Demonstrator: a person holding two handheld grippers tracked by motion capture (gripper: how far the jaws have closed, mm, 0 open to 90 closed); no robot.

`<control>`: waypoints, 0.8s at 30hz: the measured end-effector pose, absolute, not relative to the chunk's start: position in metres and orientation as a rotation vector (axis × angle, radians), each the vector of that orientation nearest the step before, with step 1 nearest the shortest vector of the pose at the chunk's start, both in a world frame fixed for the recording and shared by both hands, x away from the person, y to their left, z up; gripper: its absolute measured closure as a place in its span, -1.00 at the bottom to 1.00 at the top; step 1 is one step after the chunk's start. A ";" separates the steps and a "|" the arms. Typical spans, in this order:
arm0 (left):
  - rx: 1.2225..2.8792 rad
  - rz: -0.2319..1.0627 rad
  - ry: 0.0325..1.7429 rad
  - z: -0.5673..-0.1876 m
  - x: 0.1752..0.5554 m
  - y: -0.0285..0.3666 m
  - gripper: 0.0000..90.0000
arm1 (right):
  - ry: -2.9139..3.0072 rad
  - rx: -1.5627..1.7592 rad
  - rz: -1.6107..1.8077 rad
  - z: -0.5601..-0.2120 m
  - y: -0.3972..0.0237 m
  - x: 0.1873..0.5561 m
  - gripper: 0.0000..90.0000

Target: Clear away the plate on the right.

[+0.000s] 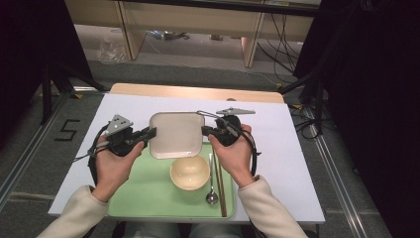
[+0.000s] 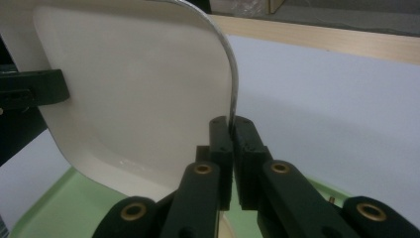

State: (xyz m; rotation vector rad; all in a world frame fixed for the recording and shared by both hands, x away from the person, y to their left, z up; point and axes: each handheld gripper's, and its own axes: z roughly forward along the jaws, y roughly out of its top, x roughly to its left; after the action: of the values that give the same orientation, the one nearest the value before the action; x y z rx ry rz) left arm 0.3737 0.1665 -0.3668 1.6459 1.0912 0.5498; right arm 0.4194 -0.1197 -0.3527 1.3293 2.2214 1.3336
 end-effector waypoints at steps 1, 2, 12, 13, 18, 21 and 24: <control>1.646 0.555 1.087 -0.366 0.374 0.167 0.84 | 2.241 1.340 1.337 -0.354 -0.119 0.420 0.96; 1.644 0.556 1.089 -0.366 0.374 0.168 0.84 | 2.239 1.358 1.355 -0.355 -0.119 0.420 0.96; 1.650 0.515 1.108 -0.368 0.377 0.176 0.85 | 2.234 1.302 1.346 -0.355 -0.121 0.422 0.55; 1.648 0.512 1.109 -0.368 0.377 0.176 0.85 | 2.235 1.298 1.346 -0.355 -0.122 0.422 0.48; 1.646 0.477 1.122 -0.368 0.378 0.180 0.85 | 2.226 1.230 1.388 -0.355 -0.123 0.421 0.10; 1.649 0.458 1.128 -0.369 0.377 0.183 0.85 | 2.217 1.178 1.416 -0.353 -0.126 0.418 -0.05; 1.652 0.442 1.131 -0.370 0.377 0.186 0.85 | 2.186 1.182 1.433 -0.349 -0.132 0.414 -0.08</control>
State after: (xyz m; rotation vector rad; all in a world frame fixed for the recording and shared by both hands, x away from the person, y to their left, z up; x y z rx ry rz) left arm 0.3766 0.1862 -0.3699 1.6524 1.1313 0.4424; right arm 0.4145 -0.1316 -0.3492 1.1817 2.1856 1.4335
